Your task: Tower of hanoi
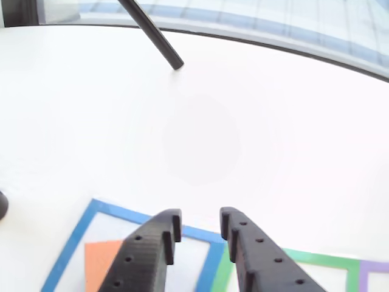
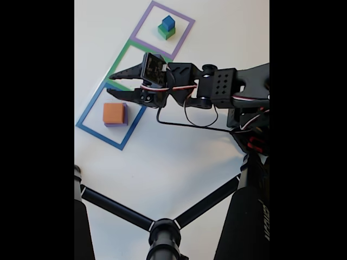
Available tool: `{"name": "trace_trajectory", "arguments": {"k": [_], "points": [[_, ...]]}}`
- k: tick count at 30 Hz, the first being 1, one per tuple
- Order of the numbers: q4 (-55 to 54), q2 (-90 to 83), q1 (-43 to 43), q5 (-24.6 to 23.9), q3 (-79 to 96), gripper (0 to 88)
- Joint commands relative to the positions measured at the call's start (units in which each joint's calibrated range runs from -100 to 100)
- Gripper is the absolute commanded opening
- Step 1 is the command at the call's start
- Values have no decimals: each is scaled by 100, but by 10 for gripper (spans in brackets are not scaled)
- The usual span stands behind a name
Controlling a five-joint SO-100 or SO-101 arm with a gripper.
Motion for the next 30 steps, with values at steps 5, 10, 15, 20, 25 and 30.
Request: {"name": "trace_trajectory", "arguments": {"k": [5, 10, 15, 20, 25, 30], "points": [[5007, -2067, 1522, 36, -1744, 1], [7363, -2091, 2520, 36, -3890, 1], [8700, -1978, 3277, 36, -5544, 1], [9574, -1792, 3747, 36, -6662, 1], [9679, -1736, 4245, 36, -6908, 1], [9623, -1599, 4677, 36, -6962, 1]]}}
